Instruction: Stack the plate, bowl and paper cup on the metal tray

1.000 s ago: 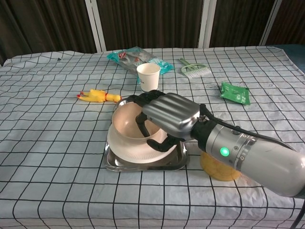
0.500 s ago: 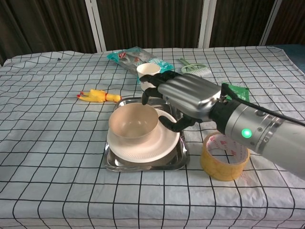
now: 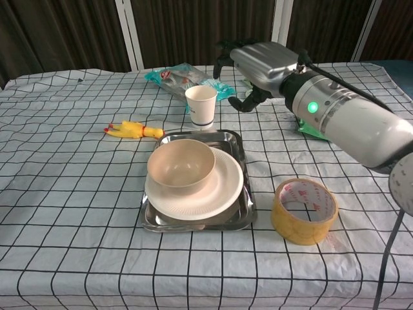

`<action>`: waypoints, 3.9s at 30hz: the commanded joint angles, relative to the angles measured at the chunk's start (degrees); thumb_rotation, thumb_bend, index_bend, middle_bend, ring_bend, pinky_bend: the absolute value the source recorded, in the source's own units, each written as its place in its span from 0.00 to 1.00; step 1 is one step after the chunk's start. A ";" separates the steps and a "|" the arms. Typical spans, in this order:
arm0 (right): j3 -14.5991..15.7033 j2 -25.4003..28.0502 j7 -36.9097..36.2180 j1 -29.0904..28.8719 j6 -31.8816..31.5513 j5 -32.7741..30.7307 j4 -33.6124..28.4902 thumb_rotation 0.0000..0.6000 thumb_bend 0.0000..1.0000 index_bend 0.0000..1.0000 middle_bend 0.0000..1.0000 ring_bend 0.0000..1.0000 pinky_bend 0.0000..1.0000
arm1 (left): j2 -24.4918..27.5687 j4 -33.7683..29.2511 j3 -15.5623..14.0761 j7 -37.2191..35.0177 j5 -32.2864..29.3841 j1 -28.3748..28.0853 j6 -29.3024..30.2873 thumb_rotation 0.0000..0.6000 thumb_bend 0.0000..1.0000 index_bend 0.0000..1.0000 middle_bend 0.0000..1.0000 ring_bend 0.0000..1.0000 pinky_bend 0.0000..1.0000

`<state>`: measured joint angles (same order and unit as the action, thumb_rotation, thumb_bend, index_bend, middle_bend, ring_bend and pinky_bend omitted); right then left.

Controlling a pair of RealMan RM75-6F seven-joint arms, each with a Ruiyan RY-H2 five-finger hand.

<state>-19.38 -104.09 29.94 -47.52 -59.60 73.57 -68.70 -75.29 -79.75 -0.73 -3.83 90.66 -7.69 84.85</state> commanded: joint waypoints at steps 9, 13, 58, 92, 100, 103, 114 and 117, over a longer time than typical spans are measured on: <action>-5.41 -10.91 1.73 -10.74 4.44 -6.37 22.98 1.00 0.28 0.28 0.00 0.00 0.00 | 0.44 0.26 0.99 -1.03 -1.61 0.03 -0.42 1.00 0.42 0.00 0.07 0.00 0.03; -6.22 -13.31 0.56 -13.24 6.45 -7.77 28.75 1.00 0.28 0.30 0.00 0.00 0.00 | 0.38 0.51 1.25 -1.04 -2.36 0.03 -0.88 1.00 0.42 0.00 0.07 0.00 0.03; -6.58 -25.79 -10.44 -24.59 13.22 -10.50 52.93 1.00 0.48 0.58 0.01 0.00 0.00 | 0.57 1.14 2.36 -1.65 -4.41 -0.16 -2.20 1.00 0.42 0.00 0.07 0.00 0.03; 8.25 1.71 -1.25 -4.13 -9.58 4.12 -11.97 1.00 0.48 0.58 0.03 0.00 0.00 | -0.68 0.38 1.20 1.89 -2.12 0.27 -0.72 1.00 0.42 0.00 0.07 0.00 0.03; 10.89 2.74 1.63 -2.94 -10.13 6.92 -13.80 1.00 0.48 0.57 0.03 0.00 0.00 | -0.62 0.38 1.19 1.71 -1.92 0.40 -0.34 1.00 0.42 0.00 0.07 0.00 0.02; 13.10 3.01 4.21 -2.04 -9.81 8.46 -13.45 1.00 0.48 0.58 0.03 0.00 0.00 | -0.65 0.44 1.08 1.76 -1.91 0.28 -0.70 1.00 0.42 0.00 0.07 0.00 0.02; 15.89 -0.02 5.20 -0.38 -7.81 11.07 -8.01 1.00 0.48 0.57 0.03 0.00 0.00 | -0.79 0.44 1.01 2.02 -1.79 0.27 -0.74 1.00 0.42 0.00 0.07 0.00 0.03; 16.15 -0.60 4.95 0.03 -7.61 11.72 -6.91 1.00 0.48 0.57 0.03 0.00 0.00 | -0.80 0.46 1.00 1.97 -1.81 0.26 -0.79 1.00 0.42 0.00 0.07 0.00 0.02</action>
<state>-3.38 -104.44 35.01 -47.69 -67.36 85.06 -75.92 -76.09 -79.30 0.27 -1.87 88.85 -7.44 84.06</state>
